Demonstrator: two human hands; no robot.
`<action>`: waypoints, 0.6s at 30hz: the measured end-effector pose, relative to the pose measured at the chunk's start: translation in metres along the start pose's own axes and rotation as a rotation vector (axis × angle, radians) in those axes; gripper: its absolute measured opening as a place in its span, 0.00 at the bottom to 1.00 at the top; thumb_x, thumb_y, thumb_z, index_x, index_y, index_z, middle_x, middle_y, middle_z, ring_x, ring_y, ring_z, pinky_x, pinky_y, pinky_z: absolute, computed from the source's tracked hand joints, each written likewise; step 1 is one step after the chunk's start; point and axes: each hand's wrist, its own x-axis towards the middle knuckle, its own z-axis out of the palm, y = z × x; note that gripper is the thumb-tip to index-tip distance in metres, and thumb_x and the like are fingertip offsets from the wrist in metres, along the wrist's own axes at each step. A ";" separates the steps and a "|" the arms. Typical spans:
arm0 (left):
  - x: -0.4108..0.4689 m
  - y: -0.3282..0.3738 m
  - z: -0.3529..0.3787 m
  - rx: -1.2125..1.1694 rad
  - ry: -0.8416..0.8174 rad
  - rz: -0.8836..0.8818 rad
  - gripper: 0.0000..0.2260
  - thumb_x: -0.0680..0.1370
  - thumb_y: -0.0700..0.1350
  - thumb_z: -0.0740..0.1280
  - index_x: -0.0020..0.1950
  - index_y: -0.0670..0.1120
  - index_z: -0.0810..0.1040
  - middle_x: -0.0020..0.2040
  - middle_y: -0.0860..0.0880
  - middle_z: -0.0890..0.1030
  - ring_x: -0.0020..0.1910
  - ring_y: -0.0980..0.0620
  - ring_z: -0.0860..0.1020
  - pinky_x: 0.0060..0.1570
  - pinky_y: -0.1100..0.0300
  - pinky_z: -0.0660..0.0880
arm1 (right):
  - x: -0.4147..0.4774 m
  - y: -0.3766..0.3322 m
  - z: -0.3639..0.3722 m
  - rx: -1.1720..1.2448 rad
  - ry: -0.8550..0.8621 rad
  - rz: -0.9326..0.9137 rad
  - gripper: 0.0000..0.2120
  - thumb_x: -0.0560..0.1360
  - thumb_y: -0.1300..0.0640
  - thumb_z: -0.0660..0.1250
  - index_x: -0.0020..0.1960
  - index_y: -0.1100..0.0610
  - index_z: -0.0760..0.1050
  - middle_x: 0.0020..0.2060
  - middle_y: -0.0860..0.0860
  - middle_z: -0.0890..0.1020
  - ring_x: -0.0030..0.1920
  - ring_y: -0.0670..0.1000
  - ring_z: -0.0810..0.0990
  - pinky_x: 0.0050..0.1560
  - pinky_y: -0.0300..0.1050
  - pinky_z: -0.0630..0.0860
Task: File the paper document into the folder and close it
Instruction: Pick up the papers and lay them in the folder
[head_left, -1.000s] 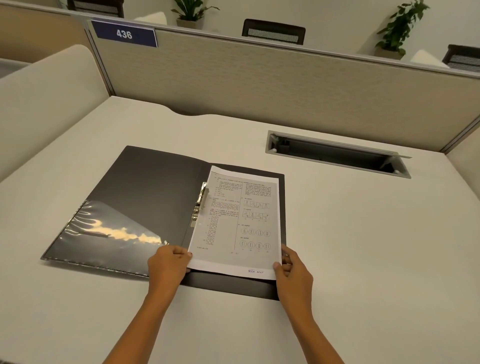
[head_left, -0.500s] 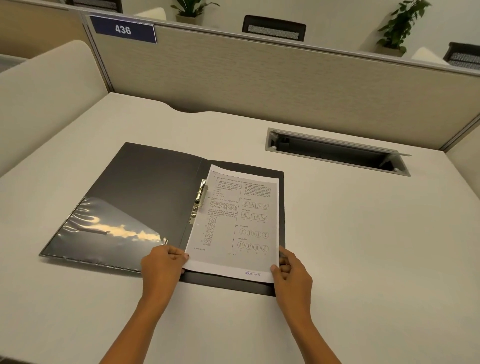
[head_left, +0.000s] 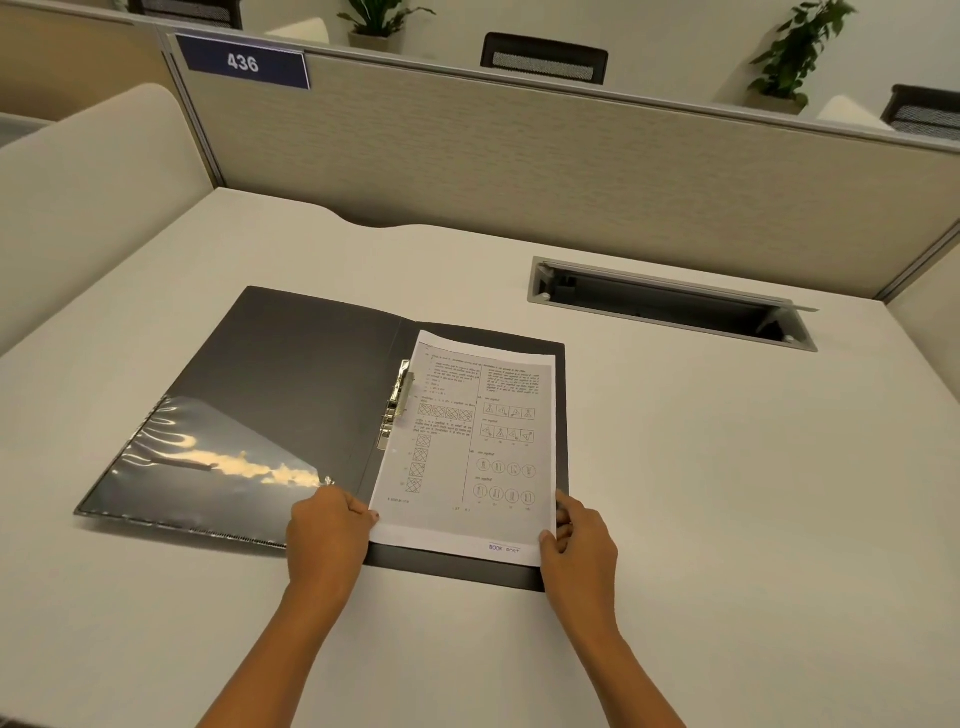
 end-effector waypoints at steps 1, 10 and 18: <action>0.000 -0.001 0.001 0.003 -0.001 0.000 0.08 0.73 0.44 0.72 0.39 0.40 0.81 0.36 0.43 0.81 0.35 0.47 0.75 0.44 0.53 0.76 | 0.001 0.000 0.001 -0.014 -0.008 0.002 0.22 0.74 0.67 0.65 0.66 0.56 0.70 0.51 0.51 0.74 0.47 0.48 0.76 0.48 0.35 0.73; -0.003 -0.015 -0.006 0.015 0.127 0.138 0.07 0.71 0.50 0.73 0.40 0.48 0.79 0.39 0.49 0.81 0.39 0.49 0.77 0.38 0.55 0.76 | 0.032 -0.001 -0.010 0.024 0.022 -0.006 0.18 0.76 0.68 0.61 0.65 0.58 0.71 0.56 0.54 0.75 0.51 0.49 0.74 0.54 0.38 0.71; 0.028 -0.053 -0.005 0.161 -0.128 0.560 0.33 0.65 0.57 0.75 0.68 0.55 0.70 0.71 0.56 0.68 0.74 0.49 0.59 0.72 0.46 0.52 | 0.126 -0.012 -0.014 0.233 -0.036 0.012 0.19 0.78 0.67 0.58 0.67 0.57 0.67 0.59 0.54 0.78 0.59 0.52 0.77 0.60 0.40 0.71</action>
